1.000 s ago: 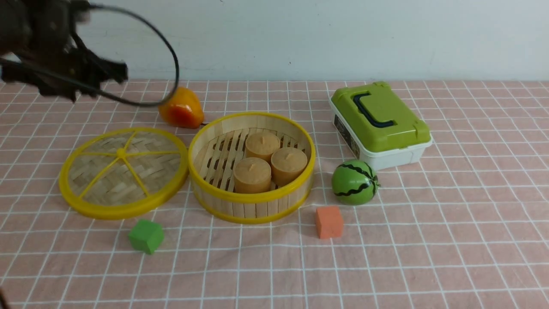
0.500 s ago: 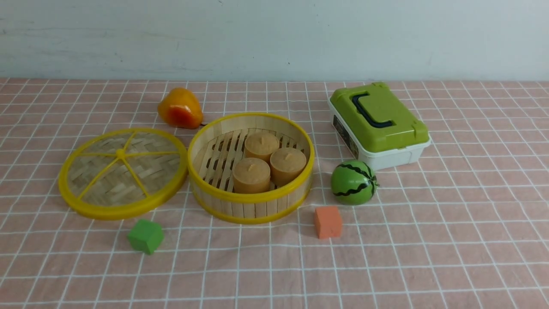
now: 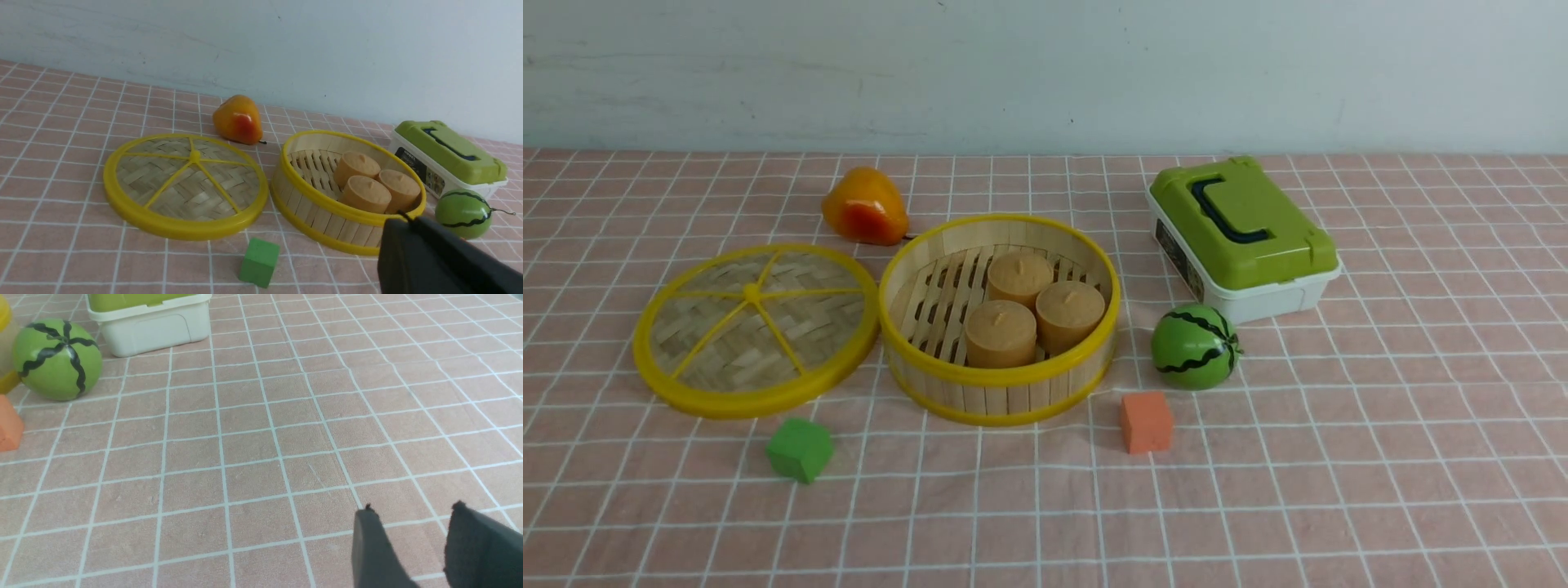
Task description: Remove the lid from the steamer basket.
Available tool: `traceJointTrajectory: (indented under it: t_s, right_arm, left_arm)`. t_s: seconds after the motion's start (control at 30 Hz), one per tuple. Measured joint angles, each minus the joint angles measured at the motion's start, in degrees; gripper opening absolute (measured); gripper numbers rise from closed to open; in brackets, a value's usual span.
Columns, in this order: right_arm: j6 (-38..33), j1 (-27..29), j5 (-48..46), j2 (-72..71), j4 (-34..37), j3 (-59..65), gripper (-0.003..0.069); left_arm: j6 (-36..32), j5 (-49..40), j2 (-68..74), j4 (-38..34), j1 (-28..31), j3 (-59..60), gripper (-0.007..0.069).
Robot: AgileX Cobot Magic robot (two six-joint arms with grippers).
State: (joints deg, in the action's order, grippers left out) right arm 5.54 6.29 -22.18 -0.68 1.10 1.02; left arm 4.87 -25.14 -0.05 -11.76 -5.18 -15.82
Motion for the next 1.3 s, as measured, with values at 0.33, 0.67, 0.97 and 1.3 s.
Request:
traceJointTrajectory:
  t_s: [0.33, 0.67, 0.97, 1.3]
  right_arm:
    - [0.0, 0.0, 0.0, 0.0, 0.0, 0.0, 0.0242]
    - [0.0, 0.0, 0.0, 0.0, -0.02, 0.0, 0.0242]
    - [0.0, 0.0, 0.0, 0.0, -0.02, 0.0, 0.0242]
    - [0.0, 0.0, 0.0, 0.0, -0.02, 0.0, 0.0242]
  left_arm:
    - [-0.24, -0.01, 0.87, -0.24, 0.0, 5.01, -0.0013]
    - [4.63, 10.71, -0.57, 2.94, -0.42, 16.83, -0.0013]
    - [6.18, 2.93, -0.57, 4.74, -0.42, 17.58, -0.0013]
    - [4.09, 2.69, -0.57, 8.01, -0.42, 17.58, -0.0013]
